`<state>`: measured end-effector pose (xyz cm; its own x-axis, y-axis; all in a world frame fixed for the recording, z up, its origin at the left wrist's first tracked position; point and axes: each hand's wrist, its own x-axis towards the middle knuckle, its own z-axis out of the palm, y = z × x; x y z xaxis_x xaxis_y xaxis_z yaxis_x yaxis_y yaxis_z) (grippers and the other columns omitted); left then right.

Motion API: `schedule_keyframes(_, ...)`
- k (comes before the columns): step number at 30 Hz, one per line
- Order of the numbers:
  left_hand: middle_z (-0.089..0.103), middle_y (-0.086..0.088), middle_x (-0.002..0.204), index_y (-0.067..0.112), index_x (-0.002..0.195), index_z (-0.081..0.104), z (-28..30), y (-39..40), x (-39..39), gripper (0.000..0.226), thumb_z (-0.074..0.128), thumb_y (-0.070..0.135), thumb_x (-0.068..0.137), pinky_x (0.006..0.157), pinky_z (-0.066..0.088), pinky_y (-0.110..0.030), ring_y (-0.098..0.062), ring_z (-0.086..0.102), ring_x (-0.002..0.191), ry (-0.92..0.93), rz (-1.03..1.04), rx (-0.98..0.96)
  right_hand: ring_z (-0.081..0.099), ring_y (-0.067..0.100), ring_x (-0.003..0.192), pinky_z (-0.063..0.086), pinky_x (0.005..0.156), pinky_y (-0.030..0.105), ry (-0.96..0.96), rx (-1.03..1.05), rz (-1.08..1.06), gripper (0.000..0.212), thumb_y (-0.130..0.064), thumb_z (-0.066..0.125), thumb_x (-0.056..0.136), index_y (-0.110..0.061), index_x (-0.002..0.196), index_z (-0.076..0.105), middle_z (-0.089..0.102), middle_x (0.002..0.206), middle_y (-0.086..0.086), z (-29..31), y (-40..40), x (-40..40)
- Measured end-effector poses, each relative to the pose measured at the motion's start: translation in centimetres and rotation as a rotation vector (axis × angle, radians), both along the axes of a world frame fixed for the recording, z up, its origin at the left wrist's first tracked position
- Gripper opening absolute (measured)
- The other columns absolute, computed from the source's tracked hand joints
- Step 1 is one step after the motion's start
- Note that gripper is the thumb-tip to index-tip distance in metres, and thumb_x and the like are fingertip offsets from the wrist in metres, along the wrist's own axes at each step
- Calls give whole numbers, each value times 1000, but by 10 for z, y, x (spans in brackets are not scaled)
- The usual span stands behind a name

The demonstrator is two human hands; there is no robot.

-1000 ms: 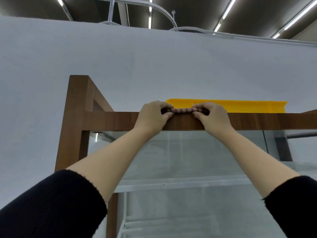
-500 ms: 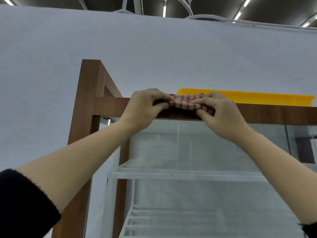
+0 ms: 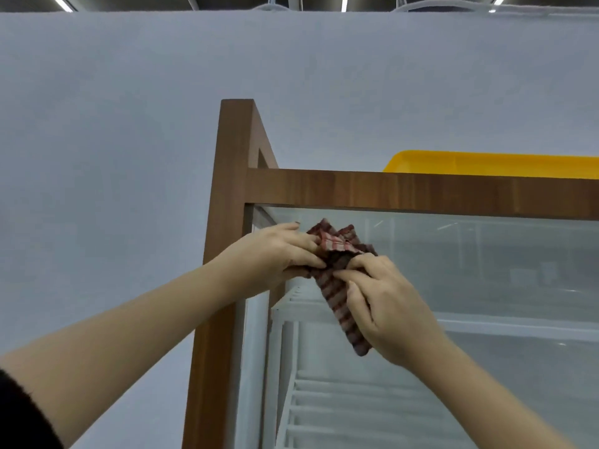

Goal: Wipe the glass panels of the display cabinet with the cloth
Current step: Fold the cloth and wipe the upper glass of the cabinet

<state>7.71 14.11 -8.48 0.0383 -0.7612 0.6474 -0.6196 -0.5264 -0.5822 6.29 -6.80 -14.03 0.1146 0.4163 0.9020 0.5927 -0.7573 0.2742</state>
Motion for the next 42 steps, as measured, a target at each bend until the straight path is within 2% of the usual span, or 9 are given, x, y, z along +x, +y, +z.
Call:
schedule_keyframes(3, 68, -7, 110, 10, 103, 71, -4, 12, 2, 32, 74, 6, 72, 100, 35, -52, -22, 61, 109, -71, 17, 23, 56, 22, 88, 52, 68, 34, -235, -18, -192, 39, -17, 36, 86, -5, 113, 62, 63, 100, 7, 9, 18, 9)
schedule_keyframes(6, 68, -5, 111, 11, 106, 70, -15, 23, 6, 27, 68, 12, 79, 102, 36, -51, -22, 59, 113, -156, 32, -32, 49, 23, 111, 40, 89, 35, -366, -124, -281, 37, -18, 41, 89, -5, 117, 61, 61, 117, 9, 8, 23, 25)
schedule_keyframes(10, 64, -7, 120, 9, 112, 66, -37, 36, 14, 30, 57, 20, 85, 107, 31, -45, -23, 53, 120, -261, 65, -153, 40, 22, 129, 33, 103, 38, -327, -147, -298, 45, -24, 34, 93, -11, 132, 50, 48, 138, 8, 2, 27, 34)
schedule_keyframes(13, 56, -8, 130, 11, 121, 61, -48, 44, 24, 36, 50, 25, 89, 109, 31, -44, -23, 44, 128, -265, 96, -306, 41, 22, 127, 32, 97, 39, -308, -13, -328, 46, -27, 31, 92, -15, 133, 50, 48, 138, 6, -5, 40, 34)
schedule_keyframes(18, 40, -9, 143, 11, 126, 57, -51, 48, 26, 47, 59, 33, 85, 106, 35, -49, -25, 33, 135, -174, 48, -560, 38, 23, 129, 30, 101, 42, -322, 177, -344, 46, -25, 36, 88, -13, 131, 49, 49, 135, 7, -17, 63, 38)
schedule_keyframes(21, 41, -8, 143, 12, 123, 60, -53, 47, 27, 46, 54, 38, 85, 110, 30, -48, -24, 31, 136, -156, 72, -569, 27, 23, 138, 23, 109, 43, -298, 221, -364, 49, -24, 35, 88, -14, 135, 43, 38, 145, 7, -22, 74, 39)
schedule_keyframes(26, 43, -5, 143, 15, 129, 55, -55, 46, 28, 59, 42, 50, 83, 114, 13, -39, -23, 24, 139, -158, 225, -535, 21, 24, 140, 19, 108, 45, -241, 228, -425, 54, -29, 32, 89, -29, 142, 28, 27, 151, 4, -22, 83, 42)
schedule_keyframes(37, 42, -5, 143, 13, 130, 53, -56, 44, 29, 65, 42, 54, 81, 114, 11, -43, -22, 21, 140, -186, 276, -536, 14, 19, 142, 9, 112, 41, -206, 223, -445, 54, -37, 29, 90, -28, 143, 28, 22, 153, 0, -8, 72, 42)
schedule_keyframes(42, 43, -5, 142, 12, 128, 55, -56, 43, 29, 64, 42, 53, 80, 112, 15, -45, -23, 23, 139, -190, 260, -551, 12, 19, 142, 11, 112, 44, -207, 400, -453, 54, -38, 26, 91, -26, 144, 29, 21, 154, 1, -15, 60, 43)
